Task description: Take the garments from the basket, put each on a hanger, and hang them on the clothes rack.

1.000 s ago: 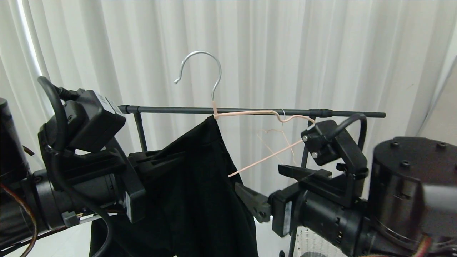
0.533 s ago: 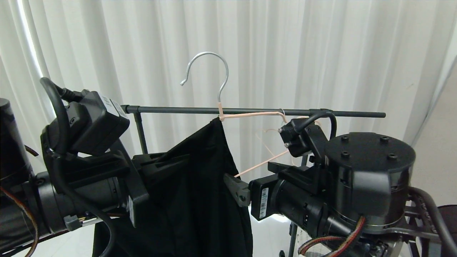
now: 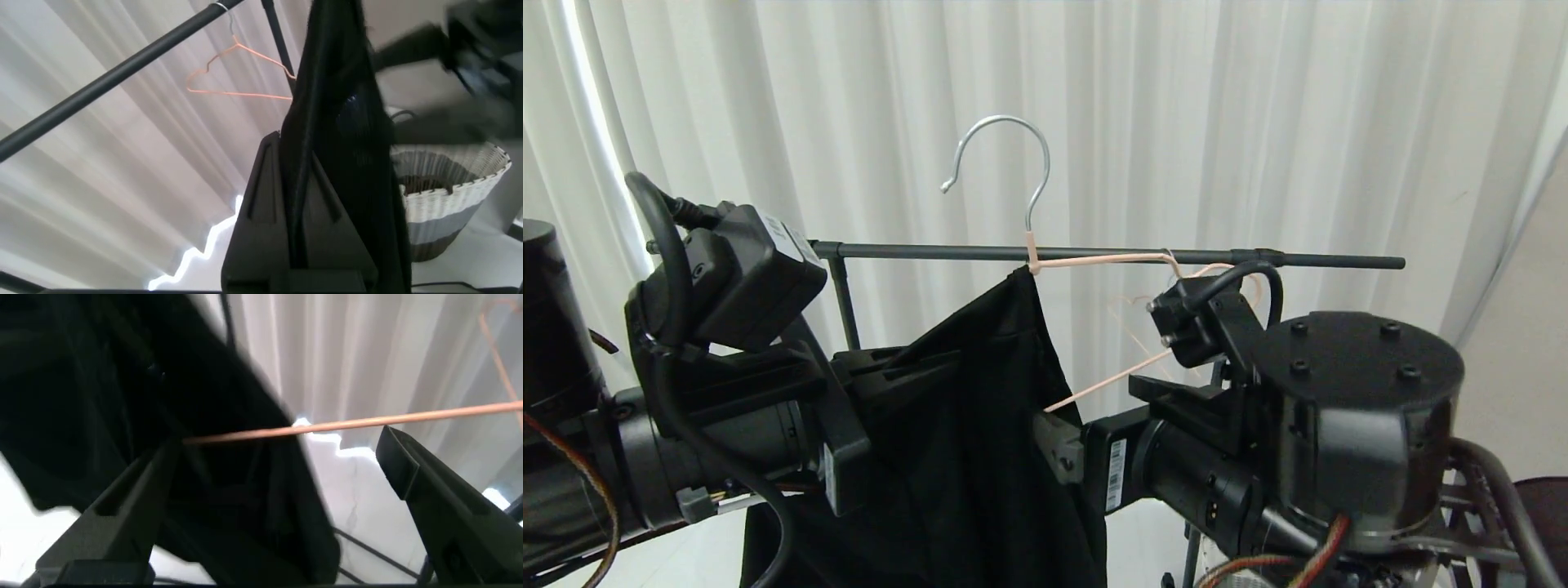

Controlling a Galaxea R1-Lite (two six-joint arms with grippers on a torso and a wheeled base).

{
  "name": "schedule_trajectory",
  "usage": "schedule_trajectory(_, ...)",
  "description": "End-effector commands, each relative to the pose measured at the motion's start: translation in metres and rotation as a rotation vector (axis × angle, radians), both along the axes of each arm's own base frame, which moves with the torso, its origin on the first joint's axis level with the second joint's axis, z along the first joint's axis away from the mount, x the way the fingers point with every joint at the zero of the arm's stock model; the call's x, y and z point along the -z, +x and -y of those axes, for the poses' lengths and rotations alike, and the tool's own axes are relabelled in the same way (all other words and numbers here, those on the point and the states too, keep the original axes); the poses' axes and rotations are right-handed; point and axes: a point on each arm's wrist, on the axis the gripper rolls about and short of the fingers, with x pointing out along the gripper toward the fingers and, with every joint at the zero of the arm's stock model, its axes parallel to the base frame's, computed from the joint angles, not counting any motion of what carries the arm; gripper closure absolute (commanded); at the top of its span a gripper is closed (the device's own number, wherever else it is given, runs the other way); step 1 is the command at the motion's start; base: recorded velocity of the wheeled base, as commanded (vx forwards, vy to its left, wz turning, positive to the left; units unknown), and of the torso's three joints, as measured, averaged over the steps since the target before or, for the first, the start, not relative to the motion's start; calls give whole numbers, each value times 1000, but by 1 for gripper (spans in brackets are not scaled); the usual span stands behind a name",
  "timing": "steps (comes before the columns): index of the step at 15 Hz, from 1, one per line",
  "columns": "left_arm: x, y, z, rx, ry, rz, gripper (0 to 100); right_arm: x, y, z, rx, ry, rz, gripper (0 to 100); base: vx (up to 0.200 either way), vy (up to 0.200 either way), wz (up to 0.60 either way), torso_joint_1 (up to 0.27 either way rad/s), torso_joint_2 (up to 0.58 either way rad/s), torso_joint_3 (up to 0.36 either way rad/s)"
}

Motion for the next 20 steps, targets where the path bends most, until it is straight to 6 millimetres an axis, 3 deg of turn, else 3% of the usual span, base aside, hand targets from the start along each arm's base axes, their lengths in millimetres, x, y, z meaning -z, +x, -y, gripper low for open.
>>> schedule_trajectory(1, -2, 0, 0, 3, -4, 7, 100, 8, -12, -7, -43, -25, -10, 0, 0, 0, 0, 0, 0, 0)
schedule_trajectory(7, -18, -7, 3, 33, -38, 62, 100, 29, -8, -14, -38, -99, -40, 0, 0, 0, 0, 0, 0, 0)
schedule_trajectory(15, -29, -12, -1, 32, -62, 101, 100, 43, 21, 31, 143, -192, -84, 0, 0, 0, 0, 0, 0, 0)
schedule_trajectory(20, -21, -10, -6, 4, -47, 84, 100, 49, 35, 51, 286, -293, -101, 0, 0, 0, 0, 0, 0, 0)
